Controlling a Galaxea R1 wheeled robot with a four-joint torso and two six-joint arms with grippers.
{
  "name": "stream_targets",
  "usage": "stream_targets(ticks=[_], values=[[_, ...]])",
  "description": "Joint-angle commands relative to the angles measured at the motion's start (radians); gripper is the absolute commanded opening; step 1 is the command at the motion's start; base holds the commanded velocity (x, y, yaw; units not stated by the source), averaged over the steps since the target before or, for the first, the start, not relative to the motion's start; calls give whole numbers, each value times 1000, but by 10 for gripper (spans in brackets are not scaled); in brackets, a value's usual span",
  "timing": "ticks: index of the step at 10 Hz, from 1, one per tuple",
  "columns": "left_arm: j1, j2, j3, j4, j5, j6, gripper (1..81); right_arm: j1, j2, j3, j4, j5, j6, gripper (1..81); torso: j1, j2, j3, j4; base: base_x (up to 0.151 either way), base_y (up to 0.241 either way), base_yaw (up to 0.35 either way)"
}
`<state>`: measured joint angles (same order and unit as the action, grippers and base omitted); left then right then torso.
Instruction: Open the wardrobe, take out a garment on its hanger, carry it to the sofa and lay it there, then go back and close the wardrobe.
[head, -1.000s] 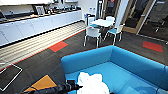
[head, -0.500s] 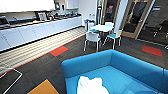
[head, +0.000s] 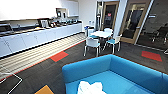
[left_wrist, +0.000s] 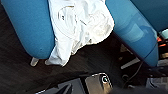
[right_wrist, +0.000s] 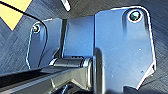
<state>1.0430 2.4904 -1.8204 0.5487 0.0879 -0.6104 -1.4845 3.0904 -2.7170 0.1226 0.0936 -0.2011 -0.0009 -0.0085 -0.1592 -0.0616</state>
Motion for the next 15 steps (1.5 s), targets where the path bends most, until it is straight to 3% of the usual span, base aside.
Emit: stream_targets(ticks=[1,6,12,15], values=[[-5,-40,32,28,13,1,811,32,10,4,-3,-66,-4,811,1,0,-1,0,0,0,0],[90,12,-51,46,10,9,811,29,10,4,-3,-66,-4,811,1,-1,3,0,0,0,0],[105,52,-71,69,4,11,811,25,7,4,-1,-66,-4,811,1,-1,3,0,0,0,0],[113,58,-71,71,4,11,811,25,6,2,-1,-66,-4,811,1,0,3,0,-76,0,0]])
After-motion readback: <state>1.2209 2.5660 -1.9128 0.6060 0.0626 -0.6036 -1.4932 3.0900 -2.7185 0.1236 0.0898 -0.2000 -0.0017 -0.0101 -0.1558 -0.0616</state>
